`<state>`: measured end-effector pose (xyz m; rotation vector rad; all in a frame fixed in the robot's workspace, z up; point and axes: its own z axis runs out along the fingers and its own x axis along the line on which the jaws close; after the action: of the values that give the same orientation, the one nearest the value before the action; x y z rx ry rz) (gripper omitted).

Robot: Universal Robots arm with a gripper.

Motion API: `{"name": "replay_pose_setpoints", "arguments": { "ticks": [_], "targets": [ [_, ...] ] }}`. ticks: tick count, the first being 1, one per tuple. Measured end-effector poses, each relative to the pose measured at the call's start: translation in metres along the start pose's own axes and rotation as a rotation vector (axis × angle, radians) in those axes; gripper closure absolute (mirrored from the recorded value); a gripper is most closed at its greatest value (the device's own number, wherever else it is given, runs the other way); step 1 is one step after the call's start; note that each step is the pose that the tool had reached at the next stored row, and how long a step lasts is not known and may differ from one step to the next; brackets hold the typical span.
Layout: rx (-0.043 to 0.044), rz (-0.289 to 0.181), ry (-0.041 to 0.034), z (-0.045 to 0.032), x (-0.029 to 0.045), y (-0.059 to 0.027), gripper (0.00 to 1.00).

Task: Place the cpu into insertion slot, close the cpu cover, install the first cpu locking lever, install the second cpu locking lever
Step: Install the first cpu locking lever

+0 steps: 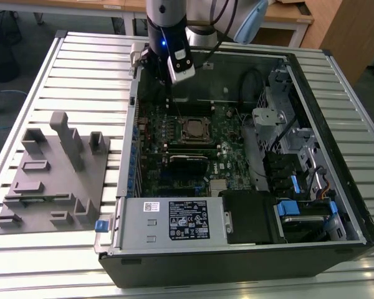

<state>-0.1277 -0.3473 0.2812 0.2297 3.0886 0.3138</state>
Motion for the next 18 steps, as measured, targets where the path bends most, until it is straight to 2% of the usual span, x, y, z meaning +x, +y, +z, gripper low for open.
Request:
{"name": "replay_pose_setpoints", "arguments": {
  "ticks": [3, 6, 14, 18],
  "targets": [
    [-0.0031, 0.000, 0.0003, 0.0035, 0.0003, -0.0007, 0.90],
    [-0.0102, 0.001, 0.0013, 0.0056, 0.0006, -0.0010, 0.90],
    [-0.0111, 0.001, 0.0016, 0.0109, 0.0012, 0.0009, 0.90],
    [-0.0112, 0.001, 0.0016, 0.0134, 0.0019, 0.0045, 0.90]
  ]
}}
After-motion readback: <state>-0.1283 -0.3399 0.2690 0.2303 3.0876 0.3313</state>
